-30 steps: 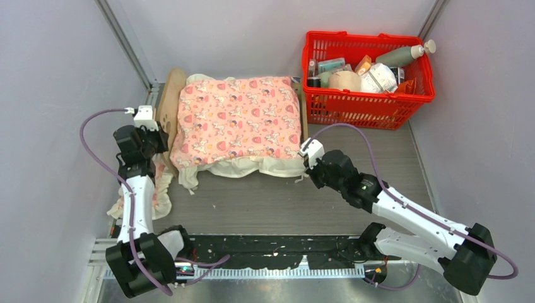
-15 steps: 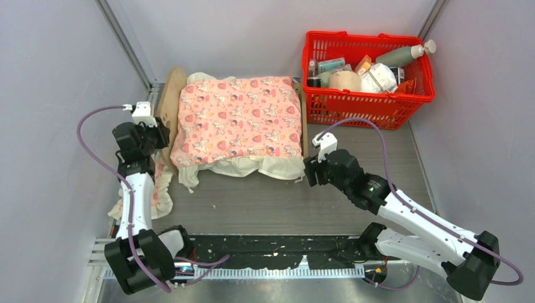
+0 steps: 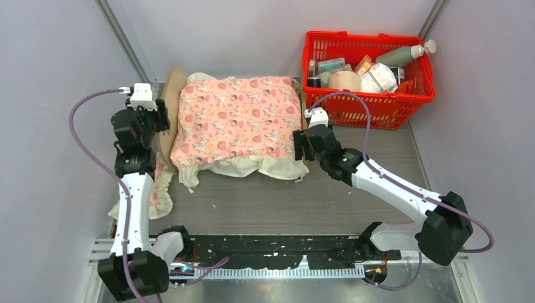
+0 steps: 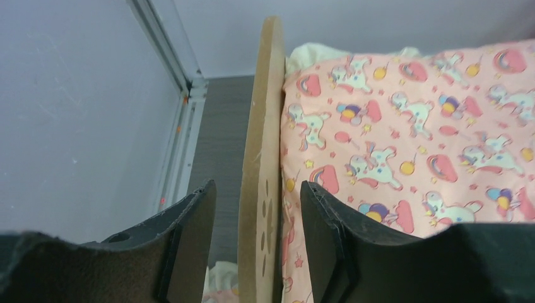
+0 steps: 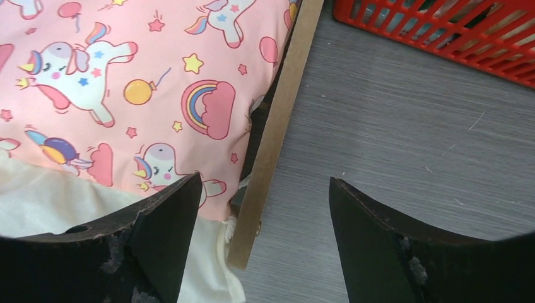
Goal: Set up the pet bed
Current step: Adjust the bed frame at the center of the board.
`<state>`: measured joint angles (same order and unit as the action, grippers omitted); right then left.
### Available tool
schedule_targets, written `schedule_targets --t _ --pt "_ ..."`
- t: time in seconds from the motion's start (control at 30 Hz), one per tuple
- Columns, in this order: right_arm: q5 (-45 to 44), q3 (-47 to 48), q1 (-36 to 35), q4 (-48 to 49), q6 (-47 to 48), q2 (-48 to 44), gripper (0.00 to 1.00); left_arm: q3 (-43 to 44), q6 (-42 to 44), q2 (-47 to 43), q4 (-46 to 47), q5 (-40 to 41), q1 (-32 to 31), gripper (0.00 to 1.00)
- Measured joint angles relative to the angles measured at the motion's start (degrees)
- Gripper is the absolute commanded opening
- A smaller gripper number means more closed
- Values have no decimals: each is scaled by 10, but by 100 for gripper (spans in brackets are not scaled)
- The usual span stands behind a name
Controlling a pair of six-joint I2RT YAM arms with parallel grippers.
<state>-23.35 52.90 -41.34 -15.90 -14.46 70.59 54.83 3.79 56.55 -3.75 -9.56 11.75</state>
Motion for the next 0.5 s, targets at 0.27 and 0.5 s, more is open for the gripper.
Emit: schedule_targets --t 0.27,0.5 --pt "11 3 6 0 -11 16 80 -7 53 63 -27 23 -8 36" --pt "17 12 30 -21 7 -21 81 32 83 124 -49 -4 5 0"
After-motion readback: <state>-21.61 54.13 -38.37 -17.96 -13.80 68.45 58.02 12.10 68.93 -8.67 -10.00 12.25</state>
